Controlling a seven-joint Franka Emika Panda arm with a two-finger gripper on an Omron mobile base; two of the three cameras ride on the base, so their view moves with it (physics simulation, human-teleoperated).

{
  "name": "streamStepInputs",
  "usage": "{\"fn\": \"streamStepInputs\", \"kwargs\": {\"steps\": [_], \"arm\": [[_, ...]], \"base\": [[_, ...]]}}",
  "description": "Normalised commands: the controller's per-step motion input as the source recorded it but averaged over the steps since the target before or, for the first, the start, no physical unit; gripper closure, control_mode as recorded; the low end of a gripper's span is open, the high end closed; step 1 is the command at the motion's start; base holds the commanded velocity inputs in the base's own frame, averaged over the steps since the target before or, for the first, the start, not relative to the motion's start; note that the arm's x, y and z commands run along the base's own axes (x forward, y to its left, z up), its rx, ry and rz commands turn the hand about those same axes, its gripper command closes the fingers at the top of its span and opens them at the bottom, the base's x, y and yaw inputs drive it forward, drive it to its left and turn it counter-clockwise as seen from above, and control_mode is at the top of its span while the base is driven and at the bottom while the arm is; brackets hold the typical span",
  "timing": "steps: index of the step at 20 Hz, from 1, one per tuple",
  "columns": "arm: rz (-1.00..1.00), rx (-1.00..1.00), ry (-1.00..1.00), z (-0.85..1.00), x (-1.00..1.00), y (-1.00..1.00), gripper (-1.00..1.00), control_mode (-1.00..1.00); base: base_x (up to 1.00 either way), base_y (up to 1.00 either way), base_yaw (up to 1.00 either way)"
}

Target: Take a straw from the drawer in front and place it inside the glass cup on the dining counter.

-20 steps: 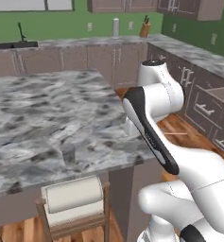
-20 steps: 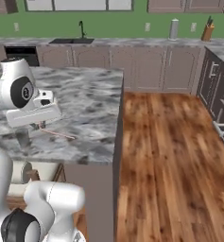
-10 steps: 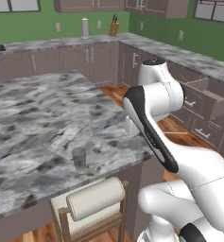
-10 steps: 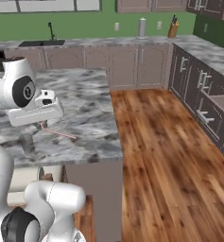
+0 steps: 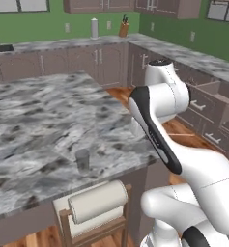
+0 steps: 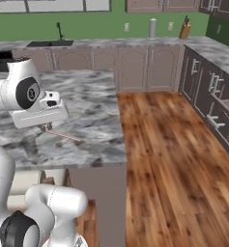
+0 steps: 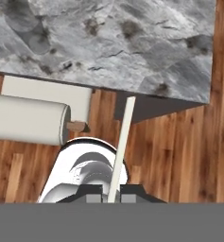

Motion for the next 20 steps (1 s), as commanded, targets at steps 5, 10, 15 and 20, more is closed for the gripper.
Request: {"fn": "streamStepInputs", "kwargs": {"steps": [5,10,15,20], "arm": [[0.0,0.0,0.0,0.0,0.0,0.0,1.0,1.0],[0.18,0.18,0.0,0.21,0.34,0.17,1.0,-1.0],[0.15,0.34,-0.05,0.62,0.0,0.09,1.0,-1.0],[0.14,0.4,0.0,0.52,0.0,0.3,1.0,-1.0]], "base": [[0.93,0.22,0.36],[0.0,0.0,0.0],[0.0,0.0,0.0],[0.0,0.0,0.0]]}}
